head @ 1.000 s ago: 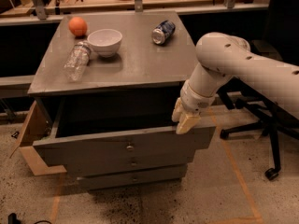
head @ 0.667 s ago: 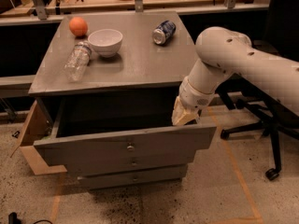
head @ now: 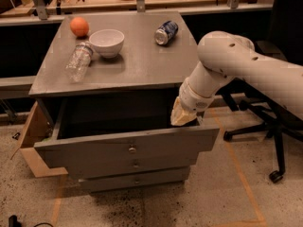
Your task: Open top drawer
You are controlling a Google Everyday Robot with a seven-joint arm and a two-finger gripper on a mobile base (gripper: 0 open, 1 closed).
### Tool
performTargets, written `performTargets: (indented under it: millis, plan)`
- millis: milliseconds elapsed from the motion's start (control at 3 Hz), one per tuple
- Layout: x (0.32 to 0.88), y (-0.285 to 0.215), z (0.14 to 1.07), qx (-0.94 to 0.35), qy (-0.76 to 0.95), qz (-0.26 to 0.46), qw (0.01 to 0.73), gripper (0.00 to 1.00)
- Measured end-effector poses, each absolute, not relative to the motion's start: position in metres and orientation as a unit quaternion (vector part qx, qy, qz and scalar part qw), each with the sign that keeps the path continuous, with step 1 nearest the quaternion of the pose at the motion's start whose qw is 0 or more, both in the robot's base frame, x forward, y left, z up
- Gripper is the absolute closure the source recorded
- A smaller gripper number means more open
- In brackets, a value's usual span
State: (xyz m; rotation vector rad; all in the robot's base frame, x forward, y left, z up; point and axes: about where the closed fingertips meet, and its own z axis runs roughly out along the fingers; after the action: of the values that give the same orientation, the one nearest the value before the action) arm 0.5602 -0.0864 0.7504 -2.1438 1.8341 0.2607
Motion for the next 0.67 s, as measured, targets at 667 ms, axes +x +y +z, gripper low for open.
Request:
performTargets:
  millis: [667]
  plan:
    - [0.596, -0.063, 0.729, -0.724, 0.659, 0.054, 0.198, 1.0]
